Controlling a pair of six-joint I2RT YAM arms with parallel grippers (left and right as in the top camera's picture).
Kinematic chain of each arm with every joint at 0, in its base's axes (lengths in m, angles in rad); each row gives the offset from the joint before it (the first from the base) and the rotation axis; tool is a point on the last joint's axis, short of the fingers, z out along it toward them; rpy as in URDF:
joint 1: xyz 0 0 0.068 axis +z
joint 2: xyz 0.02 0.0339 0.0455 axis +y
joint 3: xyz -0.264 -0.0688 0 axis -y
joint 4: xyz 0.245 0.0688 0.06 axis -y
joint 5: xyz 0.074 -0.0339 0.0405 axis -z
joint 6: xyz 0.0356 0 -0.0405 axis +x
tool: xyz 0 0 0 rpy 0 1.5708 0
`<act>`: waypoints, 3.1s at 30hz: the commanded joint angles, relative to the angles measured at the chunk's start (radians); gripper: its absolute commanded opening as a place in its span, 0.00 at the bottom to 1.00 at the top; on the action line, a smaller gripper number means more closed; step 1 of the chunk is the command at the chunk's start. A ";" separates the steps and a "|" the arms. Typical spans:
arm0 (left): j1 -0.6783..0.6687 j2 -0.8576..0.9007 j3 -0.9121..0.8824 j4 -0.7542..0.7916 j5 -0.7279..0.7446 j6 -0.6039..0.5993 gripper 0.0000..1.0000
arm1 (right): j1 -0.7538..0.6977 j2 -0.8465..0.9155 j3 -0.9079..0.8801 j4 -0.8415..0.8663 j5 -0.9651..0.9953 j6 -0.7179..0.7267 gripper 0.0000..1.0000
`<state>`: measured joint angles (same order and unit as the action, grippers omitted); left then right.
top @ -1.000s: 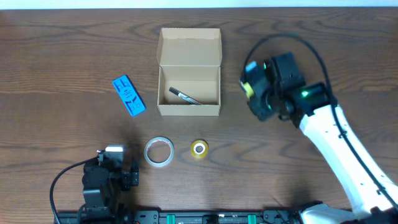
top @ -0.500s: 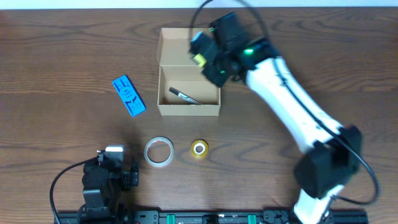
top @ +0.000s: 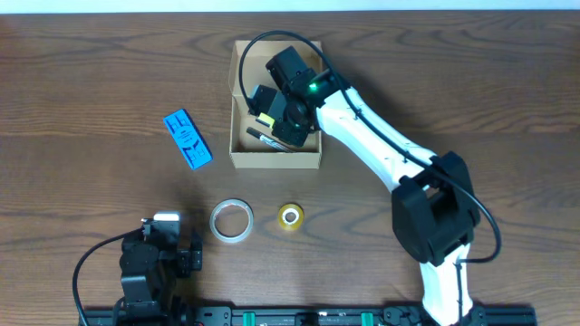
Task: Pack container
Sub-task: 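Lower the yellow highlighter into the box and open the right gripper, then grasp the yellow tape roll with the right gripper and place it in the box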
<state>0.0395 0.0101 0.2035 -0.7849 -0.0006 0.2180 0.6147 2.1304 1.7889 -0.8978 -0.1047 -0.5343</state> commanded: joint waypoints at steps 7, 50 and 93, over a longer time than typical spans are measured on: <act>0.006 -0.006 -0.006 -0.055 -0.010 0.014 0.96 | 0.001 0.021 0.027 0.021 -0.004 -0.022 0.50; 0.006 -0.006 -0.006 -0.055 -0.010 0.014 0.96 | 0.159 -0.807 -0.970 0.270 0.040 1.077 0.68; 0.006 -0.006 -0.006 -0.055 -0.010 0.014 0.95 | 0.277 -0.422 -0.980 0.456 0.157 1.419 0.27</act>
<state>0.0395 0.0101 0.2035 -0.7849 -0.0006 0.2180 0.8822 1.6745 0.8234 -0.4145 0.0601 0.8795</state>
